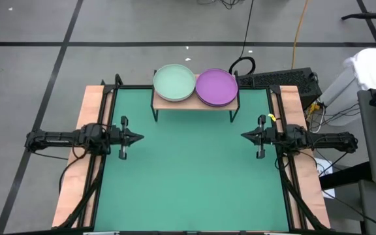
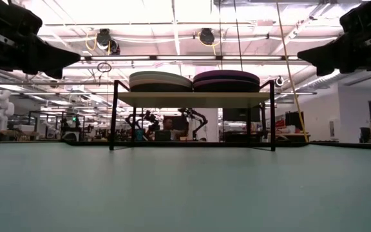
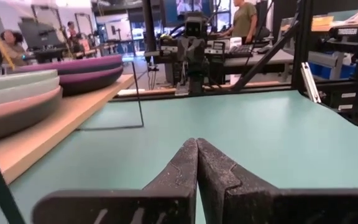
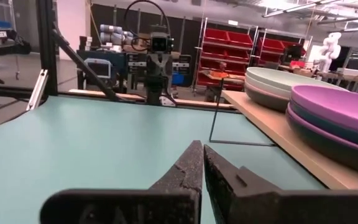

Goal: Place and stack plates onto a shelf
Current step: Return to Home Position

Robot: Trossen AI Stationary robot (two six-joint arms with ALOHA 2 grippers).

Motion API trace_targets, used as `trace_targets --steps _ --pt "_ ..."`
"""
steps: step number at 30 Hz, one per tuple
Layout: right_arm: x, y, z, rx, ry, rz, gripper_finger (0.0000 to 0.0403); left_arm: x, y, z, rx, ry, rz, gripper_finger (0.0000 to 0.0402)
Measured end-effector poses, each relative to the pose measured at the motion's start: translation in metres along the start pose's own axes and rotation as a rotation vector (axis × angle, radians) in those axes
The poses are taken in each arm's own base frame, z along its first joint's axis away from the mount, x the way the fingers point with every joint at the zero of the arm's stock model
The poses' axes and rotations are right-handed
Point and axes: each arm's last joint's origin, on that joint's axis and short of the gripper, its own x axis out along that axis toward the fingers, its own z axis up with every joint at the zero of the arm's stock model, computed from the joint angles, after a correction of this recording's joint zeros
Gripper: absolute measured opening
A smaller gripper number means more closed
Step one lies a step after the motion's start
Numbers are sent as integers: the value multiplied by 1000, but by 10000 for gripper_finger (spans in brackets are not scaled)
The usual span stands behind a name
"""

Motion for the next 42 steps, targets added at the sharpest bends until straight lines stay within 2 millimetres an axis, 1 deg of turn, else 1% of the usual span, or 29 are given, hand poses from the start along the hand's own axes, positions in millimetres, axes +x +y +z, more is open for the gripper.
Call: trace_targets --steps 5,8,11,15,20,24,29,34,38,42 --pt "0 0 0 8 3 5 0 -3 0 4 57 -43 5 5" --pt "0 1 -1 8 6 43 0 -5 1 6 82 -77 10 5" --pt "0 2 -1 7 5 71 0 -5 0 4 94 -56 7 5" --pt "0 2 -1 5 3 80 0 -5 0 2 71 -29 -5 5" --pt "0 2 1 -3 -20 76 0 -5 -3 3 69 -59 -99 5" --pt "0 2 2 6 -31 75 0 -5 -2 4 63 -62 -96 5" --pt "0 2 3 7 -36 74 0 -5 -2 2 5 -36 -86 5" --pt "0 2 3 7 -40 74 0 -5 -1 1 -20 -25 -30 5" --pt "0 2 3 8 -42 73 0 -5 0 1 -54 -22 -24 5" --pt "0 2 4 8 -43 74 0 -5 0 1 -55 -20 -22 5"
